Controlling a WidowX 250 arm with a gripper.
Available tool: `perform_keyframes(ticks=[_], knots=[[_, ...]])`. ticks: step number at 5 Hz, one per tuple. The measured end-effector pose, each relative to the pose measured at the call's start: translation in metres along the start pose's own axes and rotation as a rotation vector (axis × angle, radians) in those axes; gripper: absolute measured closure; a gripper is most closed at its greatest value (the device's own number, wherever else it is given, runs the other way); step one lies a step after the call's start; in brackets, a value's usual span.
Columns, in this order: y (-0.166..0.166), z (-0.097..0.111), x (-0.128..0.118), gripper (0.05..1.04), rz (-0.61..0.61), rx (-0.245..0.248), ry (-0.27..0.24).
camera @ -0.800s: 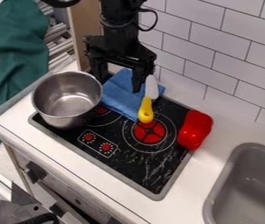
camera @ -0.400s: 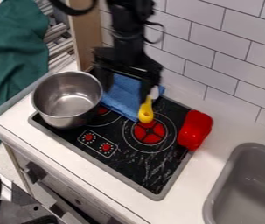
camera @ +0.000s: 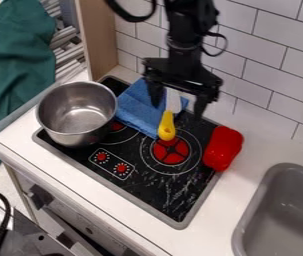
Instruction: Move the yellow knife to the left side of the burner
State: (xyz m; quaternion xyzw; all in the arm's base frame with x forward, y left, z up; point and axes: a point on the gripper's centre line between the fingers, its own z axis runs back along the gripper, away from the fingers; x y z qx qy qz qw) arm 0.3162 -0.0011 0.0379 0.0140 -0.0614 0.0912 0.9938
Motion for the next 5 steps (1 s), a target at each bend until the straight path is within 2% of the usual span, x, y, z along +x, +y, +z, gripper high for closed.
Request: perform_keyframes(ticks=[1, 2, 5], knots=[[-0.006, -0.02, 0.005, 0.079, 0.089, -0.01, 0.041], [0.001, -0.04, 0.009, 0.079, 0.144, 0.002, 0.069], [0.017, -0.055, 0.023, 0.079, 0.185, 0.012, 0.091]])
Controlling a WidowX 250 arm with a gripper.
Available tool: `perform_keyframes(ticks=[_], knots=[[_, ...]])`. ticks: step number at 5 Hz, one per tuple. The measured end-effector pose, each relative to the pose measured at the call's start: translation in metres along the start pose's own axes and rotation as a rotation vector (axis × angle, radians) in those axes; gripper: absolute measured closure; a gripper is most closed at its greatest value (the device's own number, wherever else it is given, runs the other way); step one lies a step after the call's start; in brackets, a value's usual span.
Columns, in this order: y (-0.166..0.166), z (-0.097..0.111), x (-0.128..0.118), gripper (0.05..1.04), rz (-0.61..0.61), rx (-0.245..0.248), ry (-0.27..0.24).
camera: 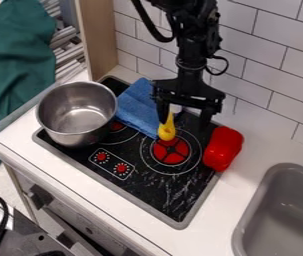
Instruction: Move the yellow knife to the left side of the burner
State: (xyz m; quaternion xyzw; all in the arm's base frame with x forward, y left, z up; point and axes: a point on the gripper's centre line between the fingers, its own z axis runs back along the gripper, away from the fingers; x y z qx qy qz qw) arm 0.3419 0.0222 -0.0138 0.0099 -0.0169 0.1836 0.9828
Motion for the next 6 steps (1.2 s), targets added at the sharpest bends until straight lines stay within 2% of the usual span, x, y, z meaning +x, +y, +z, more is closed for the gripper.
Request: perform_keyframes(ticks=[2, 4, 6], knots=[[0.001, -0.013, 0.006, 0.079, -0.006, 0.018, 0.03], [0.023, -0.015, 0.011, 0.079, 0.042, 0.034, 0.036], [0.027, -0.014, 0.012, 0.098, 0.046, 0.033, 0.04]])
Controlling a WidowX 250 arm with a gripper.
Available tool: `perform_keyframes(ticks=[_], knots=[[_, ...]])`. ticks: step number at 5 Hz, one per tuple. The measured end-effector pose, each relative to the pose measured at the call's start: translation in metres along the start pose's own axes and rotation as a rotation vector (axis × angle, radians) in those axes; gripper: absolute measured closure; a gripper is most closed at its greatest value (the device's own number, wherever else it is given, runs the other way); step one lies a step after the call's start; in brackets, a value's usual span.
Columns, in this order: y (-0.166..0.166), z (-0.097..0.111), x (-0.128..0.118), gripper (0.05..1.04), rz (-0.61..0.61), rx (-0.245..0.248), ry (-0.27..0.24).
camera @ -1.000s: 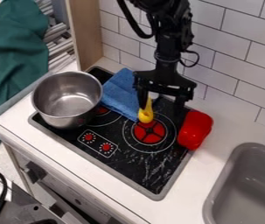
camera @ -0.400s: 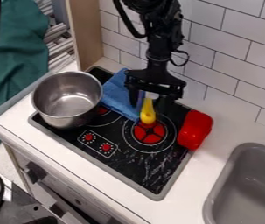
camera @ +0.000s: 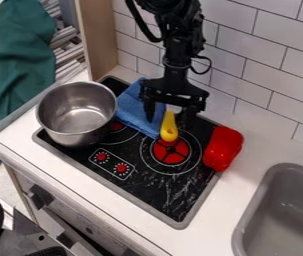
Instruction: Move the yellow knife to the left side of the burner
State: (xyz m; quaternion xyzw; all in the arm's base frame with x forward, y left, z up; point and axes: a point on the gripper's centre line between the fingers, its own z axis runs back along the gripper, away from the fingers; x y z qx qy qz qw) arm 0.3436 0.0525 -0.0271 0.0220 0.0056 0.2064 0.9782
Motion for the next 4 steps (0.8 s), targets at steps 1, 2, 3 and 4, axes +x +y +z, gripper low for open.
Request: perform_keyframes(ticks=[1, 2, 3, 4], knots=[[-0.0006, 0.0003, 0.0003, 0.231, -0.005, 0.0, -0.002], [-0.0012, 0.0004, 0.0002, 0.391, -0.008, 0.003, -0.003], [-0.005, -0.0016, -0.0014, 0.454, -0.021, 0.005, 0.001], [-0.0067, -0.0085, -0.0043, 0.429, -0.027, 0.01, 0.017]])
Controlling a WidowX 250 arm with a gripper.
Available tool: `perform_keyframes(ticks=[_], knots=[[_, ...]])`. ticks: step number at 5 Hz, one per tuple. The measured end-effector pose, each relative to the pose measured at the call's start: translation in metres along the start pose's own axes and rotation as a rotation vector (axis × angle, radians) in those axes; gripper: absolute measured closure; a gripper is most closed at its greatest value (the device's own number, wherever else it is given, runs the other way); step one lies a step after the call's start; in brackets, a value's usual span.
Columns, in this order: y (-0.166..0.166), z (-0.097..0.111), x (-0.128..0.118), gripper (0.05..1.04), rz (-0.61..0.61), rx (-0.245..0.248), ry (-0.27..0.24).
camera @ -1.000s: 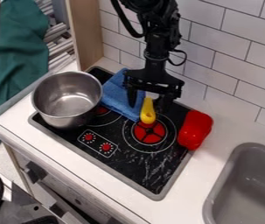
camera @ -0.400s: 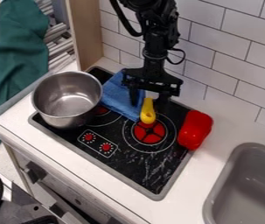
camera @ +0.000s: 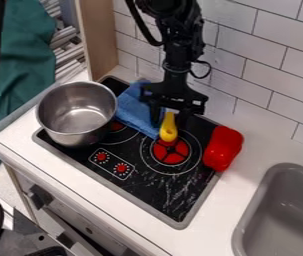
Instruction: Move the yellow knife to the left side of the burner
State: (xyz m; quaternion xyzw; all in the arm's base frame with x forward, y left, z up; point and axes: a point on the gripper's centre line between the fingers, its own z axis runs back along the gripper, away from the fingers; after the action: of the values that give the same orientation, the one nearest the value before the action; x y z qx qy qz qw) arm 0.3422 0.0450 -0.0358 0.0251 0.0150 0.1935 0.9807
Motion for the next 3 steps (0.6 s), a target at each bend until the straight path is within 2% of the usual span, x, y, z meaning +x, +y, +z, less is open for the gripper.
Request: perform_keyframes(ticks=[1, 2, 3], knots=[[-0.0039, -0.0038, -0.0023, 0.474, -0.004, 0.003, 0.01], [-0.0043, -0.004, -0.0015, 0.69, -0.009, 0.009, 0.008], [-0.0095, -0.0031, -0.0031, 0.692, -0.021, 0.018, 0.005]])
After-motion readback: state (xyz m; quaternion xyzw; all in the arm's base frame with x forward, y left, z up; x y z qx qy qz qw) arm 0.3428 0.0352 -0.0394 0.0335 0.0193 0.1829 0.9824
